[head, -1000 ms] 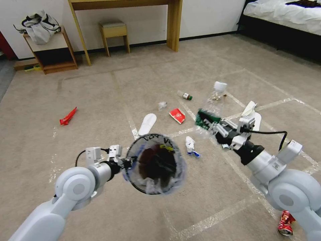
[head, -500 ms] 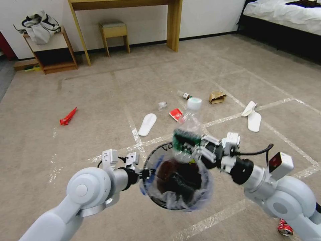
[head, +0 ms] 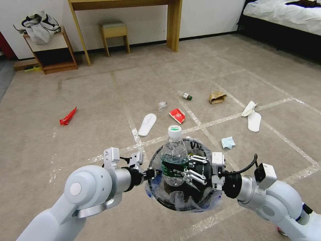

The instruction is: Pick up the trash bin and place the garbage on the floor into it.

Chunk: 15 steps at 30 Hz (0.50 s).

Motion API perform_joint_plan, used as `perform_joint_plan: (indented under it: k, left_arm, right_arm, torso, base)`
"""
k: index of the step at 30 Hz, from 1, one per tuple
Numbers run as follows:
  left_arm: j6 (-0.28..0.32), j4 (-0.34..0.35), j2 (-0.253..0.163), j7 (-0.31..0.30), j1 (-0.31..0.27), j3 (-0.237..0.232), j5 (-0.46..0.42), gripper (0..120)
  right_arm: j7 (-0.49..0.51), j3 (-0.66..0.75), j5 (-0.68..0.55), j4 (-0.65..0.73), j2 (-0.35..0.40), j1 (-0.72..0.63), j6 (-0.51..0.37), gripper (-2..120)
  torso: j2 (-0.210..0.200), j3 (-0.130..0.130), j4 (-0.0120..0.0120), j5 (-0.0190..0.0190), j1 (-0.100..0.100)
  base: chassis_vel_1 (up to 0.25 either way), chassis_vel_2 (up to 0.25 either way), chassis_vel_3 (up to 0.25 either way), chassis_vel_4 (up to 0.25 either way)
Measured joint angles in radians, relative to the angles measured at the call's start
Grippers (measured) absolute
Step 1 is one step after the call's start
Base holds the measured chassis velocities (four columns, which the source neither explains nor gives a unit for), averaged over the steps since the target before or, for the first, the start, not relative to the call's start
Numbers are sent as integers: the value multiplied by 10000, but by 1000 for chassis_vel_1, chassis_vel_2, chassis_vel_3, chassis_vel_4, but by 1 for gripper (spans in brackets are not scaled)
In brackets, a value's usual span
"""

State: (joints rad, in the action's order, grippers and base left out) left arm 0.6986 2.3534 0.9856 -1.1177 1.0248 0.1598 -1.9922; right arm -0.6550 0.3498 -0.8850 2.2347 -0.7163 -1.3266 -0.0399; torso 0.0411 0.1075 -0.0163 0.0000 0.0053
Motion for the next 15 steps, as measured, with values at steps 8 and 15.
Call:
perform_joint_plan:
  k: [8, 15]
  left_arm:
    - [90, 186, 1, -118, 463, 220, -144, 0]
    - [183, 344, -31, -127, 928, 567, -221, 0]
  right_arm:
    - [-11, -67, 431, -376, -190, 42, 335, 19]
    - [-130, 73, 744, -633, -280, 57, 606, 35]
  torso:
    - [-1, 0, 1, 0, 0]
    - [0, 0, 0, -1, 0]
  base:
    - [0, 0, 0, 0]
    - [0, 0, 0, 0]
